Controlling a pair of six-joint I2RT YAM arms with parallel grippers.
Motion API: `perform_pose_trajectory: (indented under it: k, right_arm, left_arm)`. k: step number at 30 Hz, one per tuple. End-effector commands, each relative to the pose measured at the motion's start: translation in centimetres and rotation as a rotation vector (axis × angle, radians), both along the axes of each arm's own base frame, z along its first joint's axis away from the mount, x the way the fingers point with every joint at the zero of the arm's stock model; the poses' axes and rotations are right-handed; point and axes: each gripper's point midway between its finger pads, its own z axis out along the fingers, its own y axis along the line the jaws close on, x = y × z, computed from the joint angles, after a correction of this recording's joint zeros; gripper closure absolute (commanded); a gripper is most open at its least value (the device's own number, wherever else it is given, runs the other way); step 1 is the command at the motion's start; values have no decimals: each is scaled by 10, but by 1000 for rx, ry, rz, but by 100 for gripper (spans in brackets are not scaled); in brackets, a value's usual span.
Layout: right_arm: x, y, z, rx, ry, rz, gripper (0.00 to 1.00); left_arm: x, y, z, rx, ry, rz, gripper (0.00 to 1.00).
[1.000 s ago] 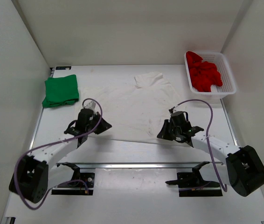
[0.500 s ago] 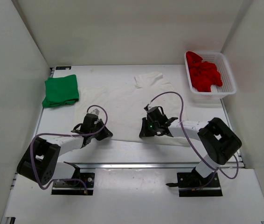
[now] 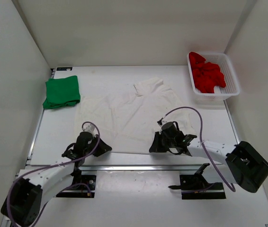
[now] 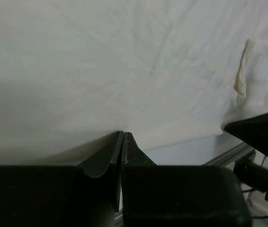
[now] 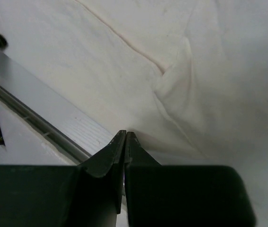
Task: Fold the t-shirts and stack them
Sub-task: Fold the flattened tshirt in 1/3 of the way, then grap the side of the flattened tshirt furthest away from the robot with both arms
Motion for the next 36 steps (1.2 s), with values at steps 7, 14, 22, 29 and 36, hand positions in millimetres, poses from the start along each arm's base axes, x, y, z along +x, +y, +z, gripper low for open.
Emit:
perform_pose_trajectory:
  k: [7, 14, 22, 29, 36]
  right_arm:
    - [114, -7, 125, 156, -305, -49, 100]
    - [220, -26, 152, 133, -405, -116, 100]
    - [238, -73, 105, -38, -283, -287, 100]
    - [200, -106, 41, -131, -99, -319, 100]
    - [211, -113, 31, -135, 4, -312, 99]
  left_arm:
    - [117, 30, 133, 143, -194, 59, 63]
    - [238, 111, 98, 202, -85, 385, 57]
    - [280, 93, 113, 252, -156, 329, 57]
    - [311, 136, 75, 164, -14, 388, 64]
    - [317, 197, 47, 147, 30, 517, 64]
